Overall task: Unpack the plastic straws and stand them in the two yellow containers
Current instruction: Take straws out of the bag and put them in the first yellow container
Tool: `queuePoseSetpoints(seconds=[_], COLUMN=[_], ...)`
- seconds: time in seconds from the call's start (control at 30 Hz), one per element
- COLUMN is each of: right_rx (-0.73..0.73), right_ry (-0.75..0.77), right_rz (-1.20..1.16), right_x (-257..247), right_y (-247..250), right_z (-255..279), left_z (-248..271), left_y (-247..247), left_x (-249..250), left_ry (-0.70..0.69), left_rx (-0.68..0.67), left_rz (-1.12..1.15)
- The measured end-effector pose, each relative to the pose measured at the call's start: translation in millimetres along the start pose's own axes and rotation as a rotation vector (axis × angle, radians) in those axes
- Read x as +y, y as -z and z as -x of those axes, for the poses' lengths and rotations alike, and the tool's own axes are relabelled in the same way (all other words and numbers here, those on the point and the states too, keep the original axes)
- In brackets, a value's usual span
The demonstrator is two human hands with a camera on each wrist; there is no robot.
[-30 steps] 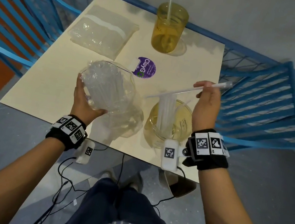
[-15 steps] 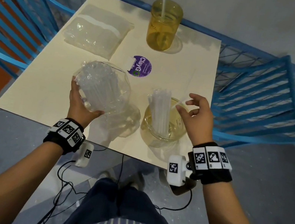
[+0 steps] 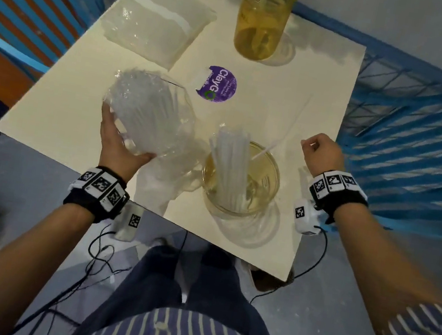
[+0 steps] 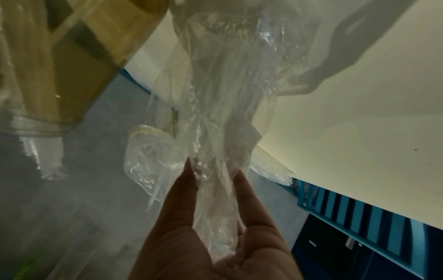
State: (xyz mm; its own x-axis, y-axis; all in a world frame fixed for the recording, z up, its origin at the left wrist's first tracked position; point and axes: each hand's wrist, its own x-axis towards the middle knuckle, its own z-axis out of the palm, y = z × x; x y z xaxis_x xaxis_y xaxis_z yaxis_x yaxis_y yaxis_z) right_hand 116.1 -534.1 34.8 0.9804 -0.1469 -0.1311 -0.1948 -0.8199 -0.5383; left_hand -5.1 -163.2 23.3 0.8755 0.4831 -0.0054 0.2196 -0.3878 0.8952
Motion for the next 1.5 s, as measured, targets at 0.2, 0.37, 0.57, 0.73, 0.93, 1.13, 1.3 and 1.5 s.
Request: queuePoseSetpoints(seconds=[0.2,0.37,0.57,0.73,0.93,1.13,1.3,1.5], right_rx=[-0.206,-0.298,-0.299,-0.24,-0.234,-0.073,0.014,0.102], right_ry=[-0.014,-0.122,-0.262,-0.315,-0.33,-0.532,-0.603,-0.735], right_rz=[0.137,0.107,-0.016,-0.208,-0.437,-0.311,-0.291,-0.489], right_x=[15,18,12,9,16,62,64,72], right_y=[-39,-59,-65,-37,-10,-54,-72,-75], right_z=[-71,-106,-126,-108,-3,79,87,82], left_z=[3,7,10,7,8,4,0,-6], left_y=[-20,-27,-28,-28,-24,-19,-19,-17], left_x=[7,12,15,18,14,10,9,2], left_ry=[0.05,0.083,0.078,0.032,-0.011,-0.08,-0.09,-0.157], left_rx=[0.135,0.173,0.193,0.163,0.103,0.039,-0.016,-0.028], left_rz=[-0.032,-0.04,-0.044,-0.034,-0.02,-0.014,-0.056,-0.019])
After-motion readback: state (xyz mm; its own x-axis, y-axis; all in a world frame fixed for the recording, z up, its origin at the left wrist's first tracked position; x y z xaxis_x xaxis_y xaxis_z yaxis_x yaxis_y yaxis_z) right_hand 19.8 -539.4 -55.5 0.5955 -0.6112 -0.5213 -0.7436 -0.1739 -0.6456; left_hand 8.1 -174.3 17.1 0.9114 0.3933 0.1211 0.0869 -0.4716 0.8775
